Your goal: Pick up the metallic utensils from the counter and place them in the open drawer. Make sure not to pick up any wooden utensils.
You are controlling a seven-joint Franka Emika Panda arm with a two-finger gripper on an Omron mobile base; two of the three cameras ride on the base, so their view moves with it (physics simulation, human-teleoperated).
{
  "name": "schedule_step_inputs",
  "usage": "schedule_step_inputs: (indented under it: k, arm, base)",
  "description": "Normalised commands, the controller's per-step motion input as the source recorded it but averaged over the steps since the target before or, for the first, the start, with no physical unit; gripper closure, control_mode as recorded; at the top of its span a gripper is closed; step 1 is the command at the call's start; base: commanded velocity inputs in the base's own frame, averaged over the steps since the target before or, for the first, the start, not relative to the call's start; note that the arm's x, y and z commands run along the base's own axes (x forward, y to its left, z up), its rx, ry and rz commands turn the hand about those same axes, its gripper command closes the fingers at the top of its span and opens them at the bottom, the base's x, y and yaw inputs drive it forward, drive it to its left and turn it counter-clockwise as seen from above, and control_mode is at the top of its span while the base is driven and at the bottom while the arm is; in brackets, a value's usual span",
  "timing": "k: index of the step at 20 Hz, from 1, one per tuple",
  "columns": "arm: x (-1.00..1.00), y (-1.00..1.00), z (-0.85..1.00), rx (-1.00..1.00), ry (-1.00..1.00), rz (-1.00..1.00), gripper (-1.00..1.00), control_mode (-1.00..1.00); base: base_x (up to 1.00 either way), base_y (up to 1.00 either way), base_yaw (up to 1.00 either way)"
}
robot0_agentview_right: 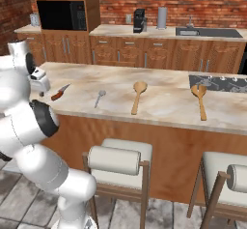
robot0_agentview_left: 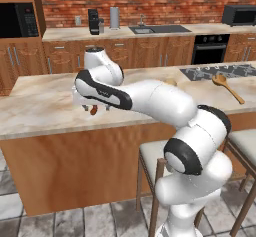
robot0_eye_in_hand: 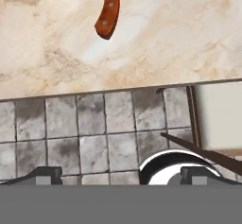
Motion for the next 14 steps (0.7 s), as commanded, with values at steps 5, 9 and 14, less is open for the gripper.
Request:
schedule_step_inputs:
  k: [5, 9, 14]
  arm:
    - [0.26, 0.06, -0.35, -0.09, 0.00, -0.04, -1.00, -1.00]
    - [0.34, -0.35, -0.04, 0.02, 0.00, -0.05, -1.00, -1.00]
    - [0.74, -0.32, -0.32, 0.04, 0.00, 0.00, -1.00, -1.00]
  base:
    - [0.00, 0.00, 0.00]
    - [0.00, 0.00, 0.00]
    - [0.00, 0.00, 0.00]
